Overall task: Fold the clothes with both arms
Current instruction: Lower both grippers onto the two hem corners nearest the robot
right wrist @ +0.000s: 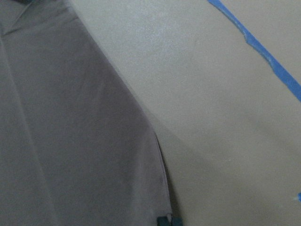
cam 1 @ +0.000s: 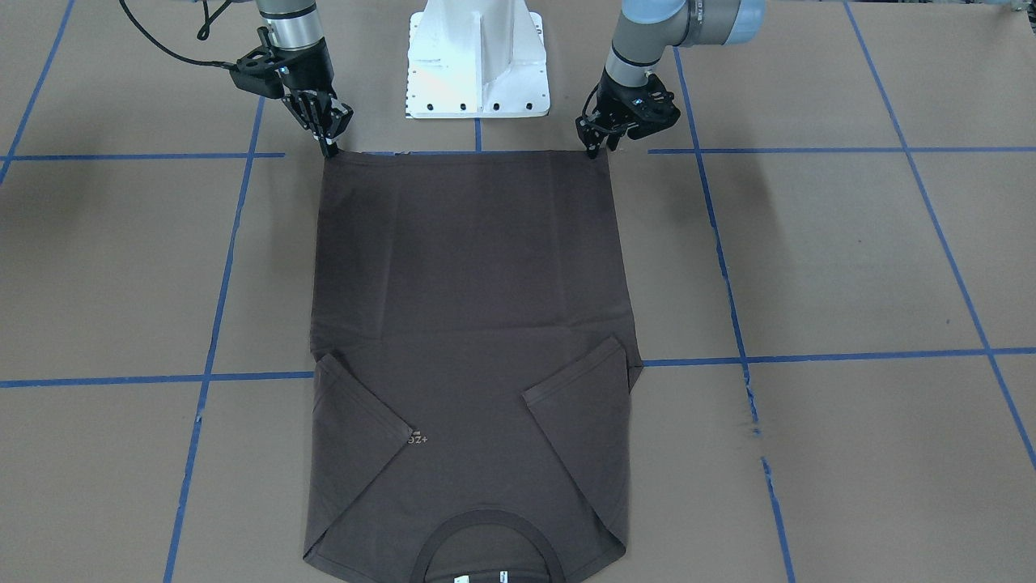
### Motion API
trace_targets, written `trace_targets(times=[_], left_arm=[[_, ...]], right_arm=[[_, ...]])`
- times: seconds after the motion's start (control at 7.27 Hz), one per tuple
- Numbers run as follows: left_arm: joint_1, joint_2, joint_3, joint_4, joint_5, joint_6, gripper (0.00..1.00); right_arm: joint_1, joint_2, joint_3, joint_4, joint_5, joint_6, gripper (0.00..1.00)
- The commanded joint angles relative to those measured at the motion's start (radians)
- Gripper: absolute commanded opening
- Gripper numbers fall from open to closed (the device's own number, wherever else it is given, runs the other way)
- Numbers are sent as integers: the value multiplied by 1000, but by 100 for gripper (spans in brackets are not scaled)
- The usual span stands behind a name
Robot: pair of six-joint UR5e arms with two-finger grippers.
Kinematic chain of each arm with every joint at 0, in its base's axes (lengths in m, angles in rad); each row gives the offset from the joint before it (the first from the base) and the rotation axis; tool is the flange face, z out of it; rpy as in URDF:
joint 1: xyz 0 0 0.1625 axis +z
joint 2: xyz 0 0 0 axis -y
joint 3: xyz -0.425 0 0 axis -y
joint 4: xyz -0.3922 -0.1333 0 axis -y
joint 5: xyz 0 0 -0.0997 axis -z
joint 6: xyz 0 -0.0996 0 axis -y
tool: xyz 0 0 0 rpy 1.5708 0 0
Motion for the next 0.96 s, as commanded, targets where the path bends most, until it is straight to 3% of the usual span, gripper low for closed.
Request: trace_targets(times=[0.0,0.55,0.83], left_arm=[[-12,0,-24,0,0,1,0],[-14,-2,-53,0,27,-5,0],[-2,22,-134,12,35,-11,0]], right_arm=[[-1,0,-1,0,0,0,0],[-1,6,-1,0,0,0,0],[1,-9,58,0,6,0,0]])
